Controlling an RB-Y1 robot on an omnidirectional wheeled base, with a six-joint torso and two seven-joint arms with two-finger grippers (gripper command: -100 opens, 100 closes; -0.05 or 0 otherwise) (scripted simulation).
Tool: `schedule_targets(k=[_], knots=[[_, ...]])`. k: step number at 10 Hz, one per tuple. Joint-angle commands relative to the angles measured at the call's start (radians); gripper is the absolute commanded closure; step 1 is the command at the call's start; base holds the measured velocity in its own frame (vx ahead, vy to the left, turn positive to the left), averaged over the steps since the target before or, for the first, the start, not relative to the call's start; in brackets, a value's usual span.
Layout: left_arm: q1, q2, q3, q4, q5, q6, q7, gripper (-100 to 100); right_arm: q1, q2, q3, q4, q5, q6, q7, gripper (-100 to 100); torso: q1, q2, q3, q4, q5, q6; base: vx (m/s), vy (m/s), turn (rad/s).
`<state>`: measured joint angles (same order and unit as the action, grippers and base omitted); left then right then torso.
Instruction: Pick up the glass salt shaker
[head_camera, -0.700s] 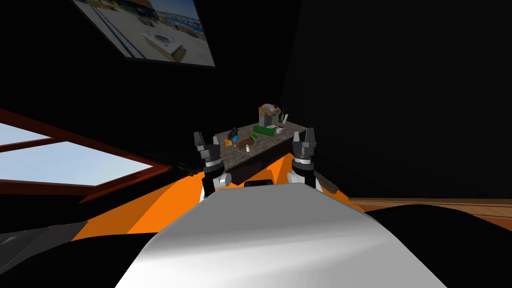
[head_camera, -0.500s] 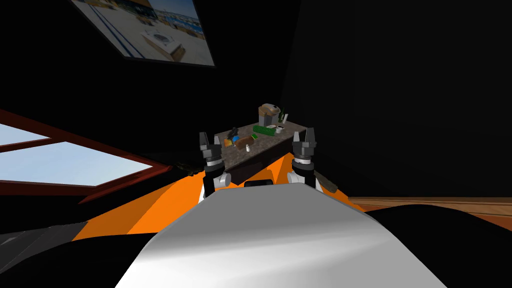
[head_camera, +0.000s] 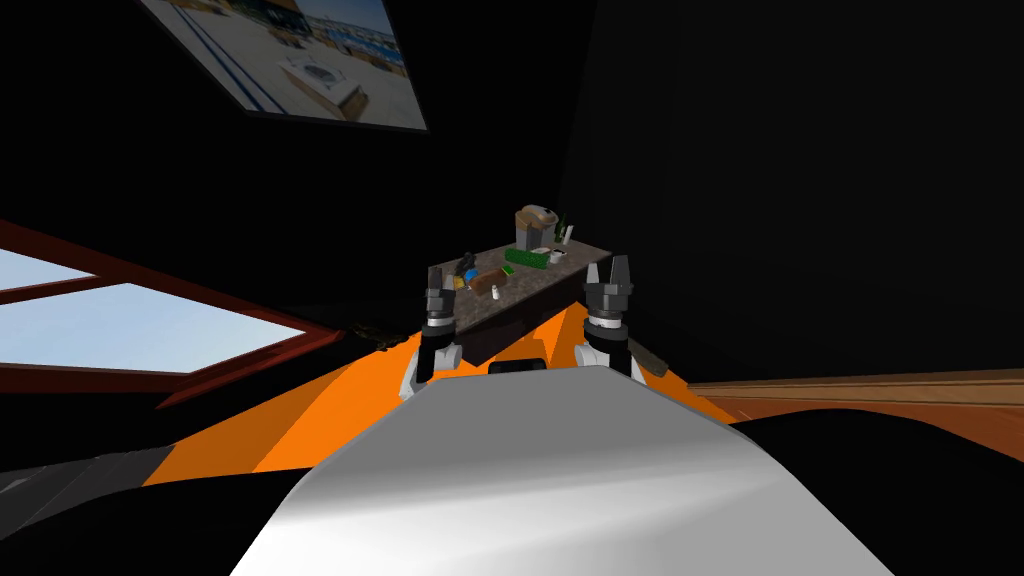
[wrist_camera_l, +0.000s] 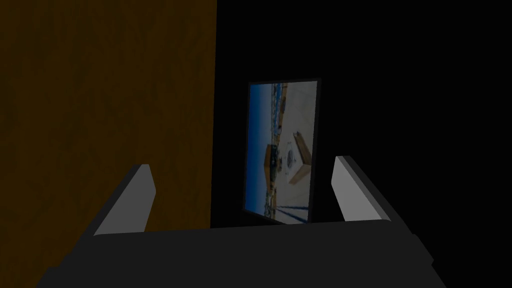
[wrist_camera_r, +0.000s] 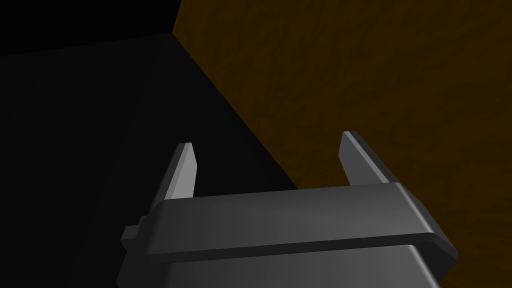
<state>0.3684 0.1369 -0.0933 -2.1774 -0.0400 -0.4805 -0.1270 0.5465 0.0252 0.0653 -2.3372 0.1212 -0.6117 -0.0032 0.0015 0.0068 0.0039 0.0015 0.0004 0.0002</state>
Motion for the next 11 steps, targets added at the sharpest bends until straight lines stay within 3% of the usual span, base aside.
schedule_targets(k=[1, 2, 3, 7, 10, 11], knots=[[-0.038, 0.043, -0.005, 0.048, -0.034, 0.02, 0.004, -100, 0.0, 0.0, 0.0, 0.0, 0.0, 0.0, 0.0, 0, 0.0, 0.0, 0.0, 0.0, 0.0, 0.0, -0.12, 0.009, -0.051], [-0.062, 0.067, -0.011, 0.08, -0.059, 0.029, 0.004, -100, 0.0, 0.0, 0.0, 0.0, 0.0, 0.0, 0.0, 0, 0.0, 0.001, 0.0, 0.0, 0.0, 0.0, -0.102, 0.017, -0.052], [-0.062, 0.067, -0.011, 0.083, -0.059, 0.029, 0.004, -100, 0.0, 0.0, 0.0, 0.0, 0.0, 0.0, 0.0, 0, 0.0, 0.0, 0.0, 0.0, 0.0, 0.0, -0.059, 0.013, -0.019], [-0.172, 0.152, -0.037, 0.227, -0.166, 0.067, 0.004, -100, 0.0, 0.0, 0.0, 0.0, 0.0, 0.0, 0.0, 0, -0.001, -0.001, 0.0, 0.0, 0.0, 0.0, -0.088, 0.004, -0.058], [-0.203, 0.171, -0.043, 0.295, -0.194, 0.078, 0.004, -100, 0.0, 0.0, 0.0, 0.0, 0.0, 0.0, 0.0, 0, -0.001, -0.003, -0.002, -0.001, 0.0, 0.0, -0.052, 0.0, -0.024], [-0.234, 0.19, -0.049, 0.332, -0.222, 0.088, 0.004, -100, 0.0, 0.0, 0.0, 0.0, 0.0, 0.0, 0.0, 0, -0.001, -0.004, -0.002, -0.001, 0.0, 0.0, -0.046, -0.002, -0.037]])
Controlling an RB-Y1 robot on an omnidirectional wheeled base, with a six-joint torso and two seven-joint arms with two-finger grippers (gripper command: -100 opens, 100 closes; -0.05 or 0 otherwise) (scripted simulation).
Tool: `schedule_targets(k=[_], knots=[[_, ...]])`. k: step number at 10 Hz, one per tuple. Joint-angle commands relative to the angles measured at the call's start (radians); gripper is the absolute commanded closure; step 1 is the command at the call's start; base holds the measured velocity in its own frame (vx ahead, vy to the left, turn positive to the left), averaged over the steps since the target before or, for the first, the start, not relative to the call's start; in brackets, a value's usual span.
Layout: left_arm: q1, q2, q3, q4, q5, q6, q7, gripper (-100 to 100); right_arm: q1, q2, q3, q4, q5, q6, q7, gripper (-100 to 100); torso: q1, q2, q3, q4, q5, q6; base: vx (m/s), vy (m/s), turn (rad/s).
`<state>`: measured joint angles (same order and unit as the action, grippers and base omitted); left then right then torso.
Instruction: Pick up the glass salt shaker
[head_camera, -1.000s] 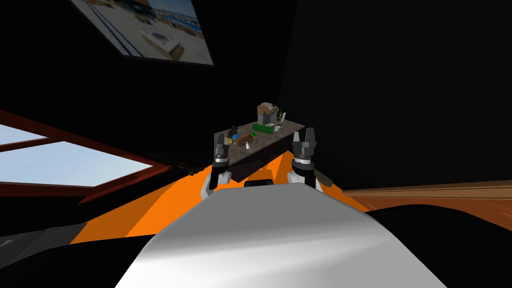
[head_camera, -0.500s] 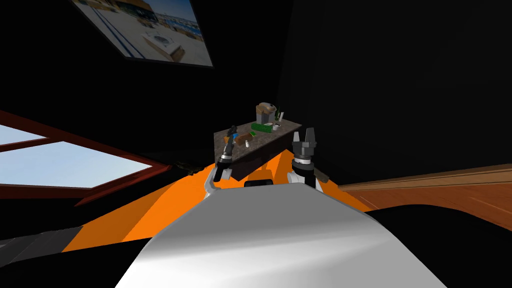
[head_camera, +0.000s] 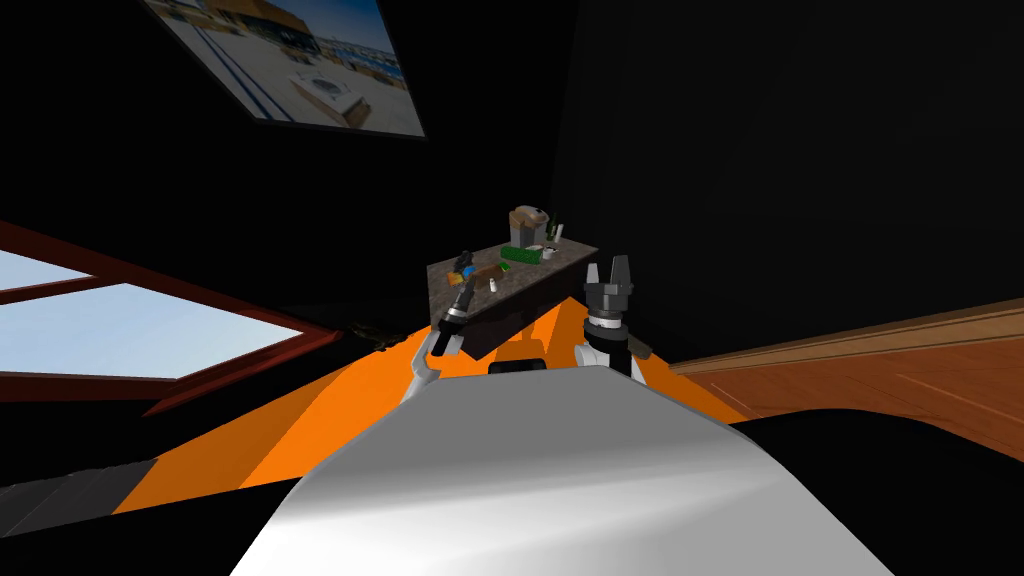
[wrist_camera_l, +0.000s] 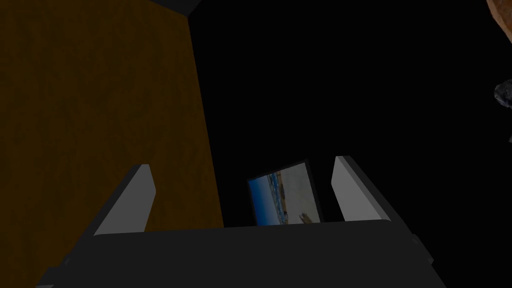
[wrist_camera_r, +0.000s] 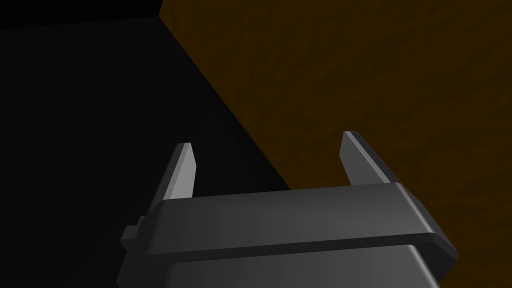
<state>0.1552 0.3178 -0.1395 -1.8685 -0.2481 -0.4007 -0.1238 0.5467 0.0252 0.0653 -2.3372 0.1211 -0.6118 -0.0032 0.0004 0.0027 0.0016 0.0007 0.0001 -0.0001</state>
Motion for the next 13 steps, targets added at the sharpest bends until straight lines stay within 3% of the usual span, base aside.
schedule_targets(k=[1, 3, 6, 7, 8, 13], knots=[[-0.021, 0.009, -0.003, 0.034, -0.014, 0.008, 0.0, -100, 0.0, 0.0, 0.0, 0.0, 0.0, 0.0, 0.0, 0, 0.0, 0.0, 0.0, 0.0, 0.0, 0.0, -0.042, -0.005, -0.028], [-0.085, 0.045, -0.016, 0.109, -0.07, 0.029, -0.001, -100, 0.0, 0.0, 0.0, 0.0, 0.0, 0.0, 0.0, 0, 0.0, 0.0, 0.0, 0.0, 0.0, 0.0, -0.067, -0.014, -0.061], [-0.118, 0.062, -0.022, 0.189, -0.097, 0.039, -0.003, -100, 0.0, 0.0, 0.0, 0.0, 0.0, 0.0, 0.0, 0, -0.001, 0.001, 0.0, 0.0, 0.0, 0.0, -0.053, -0.02, -0.031], [-0.151, 0.078, -0.027, 0.234, -0.123, 0.05, -0.004, -100, 0.0, 0.0, 0.0, 0.0, 0.0, 0.0, 0.0, 0, -0.001, 0.0, 0.0, 0.0, 0.0, 0.0, -0.035, -0.025, -0.051], [-0.151, 0.078, -0.027, 0.244, -0.123, 0.05, -0.004, -100, 0.0, 0.0, 0.0, 0.0, 0.0, 0.0, 0.0, 0, -0.002, -0.001, 0.0, 0.0, 0.0, 0.0, -0.028, -0.016, -0.025], [-0.249, 0.124, -0.043, 0.385, -0.197, 0.079, -0.011, -100, 0.0, 0.0, 0.0, 0.0, 0.0, 0.0, 0.0, 0, -0.002, -0.001, -0.001, 0.0, 0.0, 0.0, -0.033, -0.03, -0.038]])
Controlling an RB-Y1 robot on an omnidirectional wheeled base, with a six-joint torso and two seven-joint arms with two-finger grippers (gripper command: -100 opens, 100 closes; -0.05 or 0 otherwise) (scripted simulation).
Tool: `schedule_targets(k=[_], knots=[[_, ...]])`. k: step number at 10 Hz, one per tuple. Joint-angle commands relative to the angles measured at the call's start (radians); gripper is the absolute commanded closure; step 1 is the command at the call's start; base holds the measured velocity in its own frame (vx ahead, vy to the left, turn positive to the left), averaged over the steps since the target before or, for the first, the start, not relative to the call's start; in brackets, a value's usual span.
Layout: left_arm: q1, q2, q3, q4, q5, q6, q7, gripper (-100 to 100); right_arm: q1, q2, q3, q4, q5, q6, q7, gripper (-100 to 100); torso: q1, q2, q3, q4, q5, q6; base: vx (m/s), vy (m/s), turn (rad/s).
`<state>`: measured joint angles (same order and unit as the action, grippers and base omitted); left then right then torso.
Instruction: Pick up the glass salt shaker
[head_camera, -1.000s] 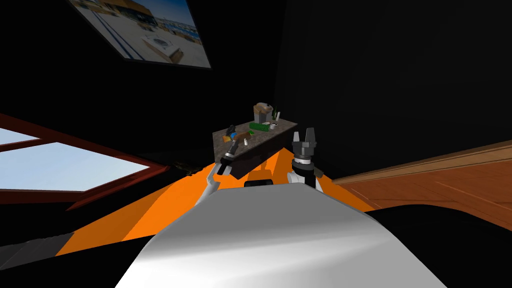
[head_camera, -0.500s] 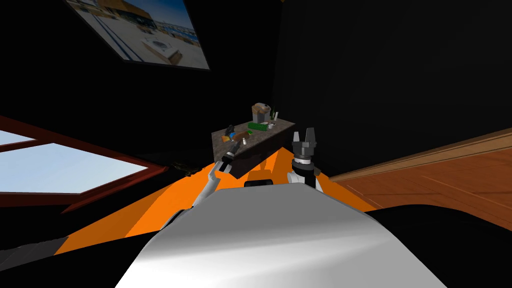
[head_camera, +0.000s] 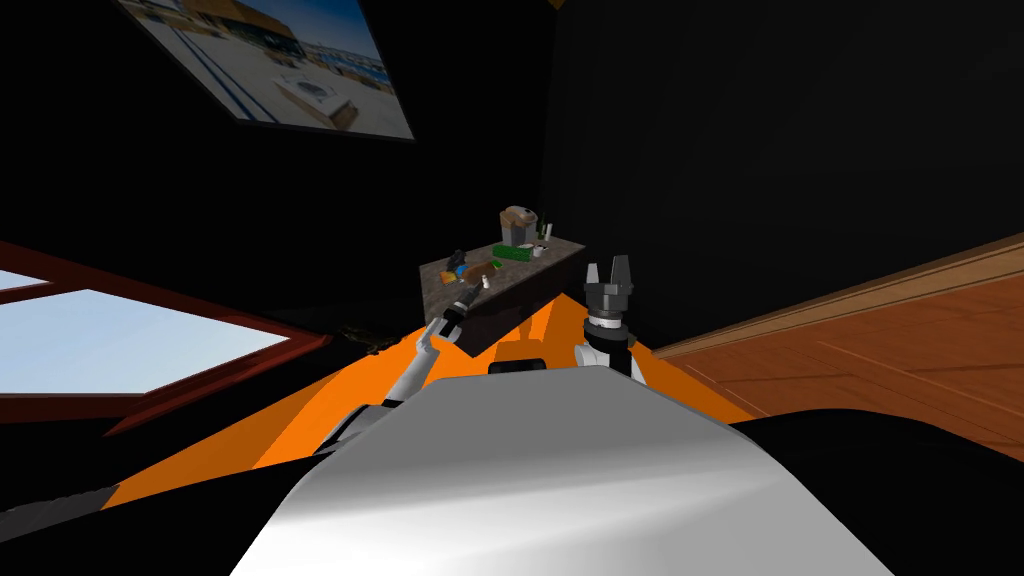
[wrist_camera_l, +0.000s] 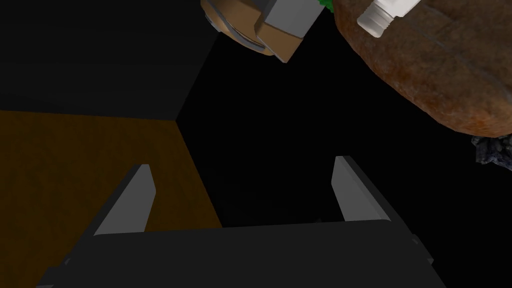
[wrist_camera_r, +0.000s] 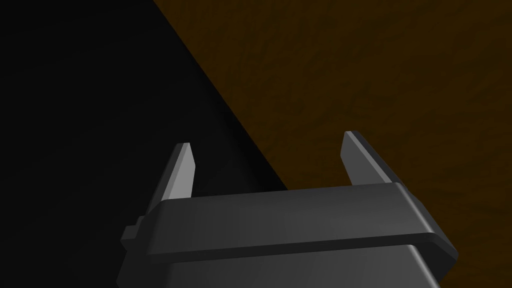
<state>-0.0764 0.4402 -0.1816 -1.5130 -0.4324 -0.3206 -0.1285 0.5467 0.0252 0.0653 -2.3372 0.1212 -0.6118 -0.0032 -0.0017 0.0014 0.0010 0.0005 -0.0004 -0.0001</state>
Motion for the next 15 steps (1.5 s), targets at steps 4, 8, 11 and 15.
schedule_targets(k=[4, 8, 11, 15], knots=[[-0.083, 0.027, -0.009, 0.15, -0.056, 0.017, -0.011, -100, 0.0, 0.0, 0.0, 0.0, 0.0, 0.0, 0.0, 0, 0.0, -0.001, 0.0, 0.0, 0.0, 0.0, -0.021, -0.036, -0.035], [-0.114, 0.039, -0.012, 0.226, -0.076, 0.026, -0.014, -100, 0.0, 0.0, 0.0, 0.0, 0.0, 0.0, 0.0, 0, 0.0, -0.001, -0.001, 0.0, 0.0, 0.0, -0.009, -0.03, -0.023], [-0.176, 0.059, -0.018, 0.312, -0.112, 0.042, -0.021, -100, 0.0, 0.0, 0.0, 0.0, 0.0, 0.0, 0.0, 0, 0.0, -0.002, -0.001, 0.0, 0.0, 0.0, 0.002, -0.038, -0.039], [-0.206, 0.067, -0.02, 0.393, -0.128, 0.05, -0.024, -100, 0.0, 0.0, 0.0, 0.0, 0.0, 0.0, 0.0, 0, 0.0, -0.002, -0.001, 0.0, 0.0, 0.0, 0.003, -0.031, -0.021]])
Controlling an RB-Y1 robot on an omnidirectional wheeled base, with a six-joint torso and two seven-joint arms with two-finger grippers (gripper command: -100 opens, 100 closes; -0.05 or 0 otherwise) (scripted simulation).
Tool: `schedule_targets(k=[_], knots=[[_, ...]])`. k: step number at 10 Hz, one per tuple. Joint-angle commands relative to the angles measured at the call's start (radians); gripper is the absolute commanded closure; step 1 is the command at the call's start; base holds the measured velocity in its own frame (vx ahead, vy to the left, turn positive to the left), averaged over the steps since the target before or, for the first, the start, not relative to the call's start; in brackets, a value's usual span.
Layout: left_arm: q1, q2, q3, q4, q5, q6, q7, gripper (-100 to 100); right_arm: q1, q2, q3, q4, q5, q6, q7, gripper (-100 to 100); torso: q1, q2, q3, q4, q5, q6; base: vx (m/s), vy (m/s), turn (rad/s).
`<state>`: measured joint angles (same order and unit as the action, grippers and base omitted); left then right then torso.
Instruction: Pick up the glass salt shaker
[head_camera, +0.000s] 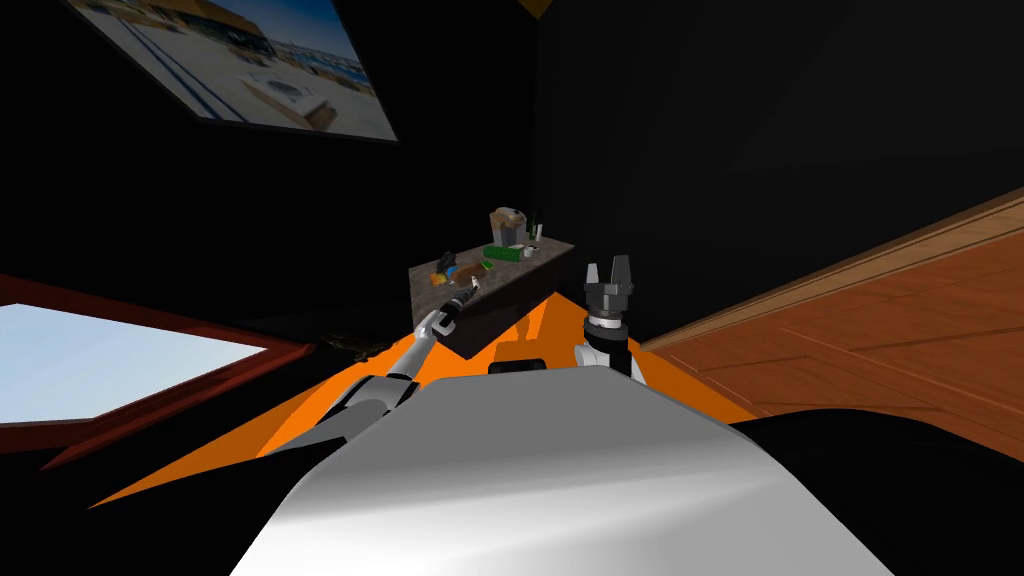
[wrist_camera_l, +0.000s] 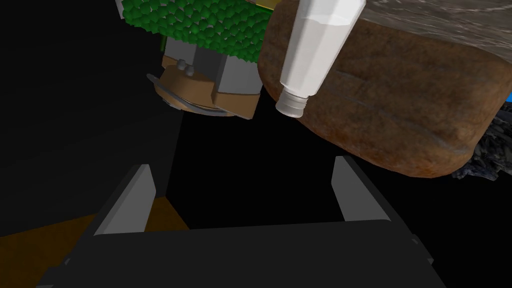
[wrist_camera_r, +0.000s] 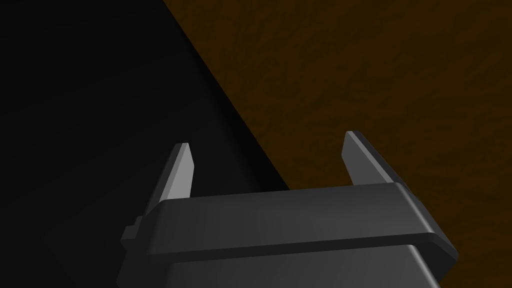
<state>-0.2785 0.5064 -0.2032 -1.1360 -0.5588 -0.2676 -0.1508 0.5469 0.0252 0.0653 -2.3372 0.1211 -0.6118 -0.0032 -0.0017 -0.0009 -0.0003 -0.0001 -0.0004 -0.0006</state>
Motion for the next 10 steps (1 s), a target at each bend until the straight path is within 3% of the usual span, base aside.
schedule_targets(k=[1, 8, 10], knots=[[-0.032, 0.009, 0.0, 0.05, -0.017, 0.004, -0.006, -100, 0.0, 0.0, 0.0, 0.0, 0.0, 0.0, 0.0, 0, 0.0, 0.0, 0.0, 0.0, 0.0, 0.0, 0.021, -0.049, -0.044], [-0.111, 0.026, -0.004, 0.219, -0.054, 0.023, -0.017, -100, 0.0, 0.0, 0.0, 0.0, 0.0, 0.0, 0.0, 0, -0.001, -0.001, 0.0, 0.0, 0.0, 0.0, 0.015, -0.044, -0.026], [-0.156, 0.035, -0.005, 0.295, -0.072, 0.034, -0.024, -100, 0.0, 0.0, 0.0, 0.0, 0.0, 0.0, 0.0, 0, -0.001, -0.001, -0.001, 0.0, 0.0, 0.0, 0.035, -0.059, -0.04]])
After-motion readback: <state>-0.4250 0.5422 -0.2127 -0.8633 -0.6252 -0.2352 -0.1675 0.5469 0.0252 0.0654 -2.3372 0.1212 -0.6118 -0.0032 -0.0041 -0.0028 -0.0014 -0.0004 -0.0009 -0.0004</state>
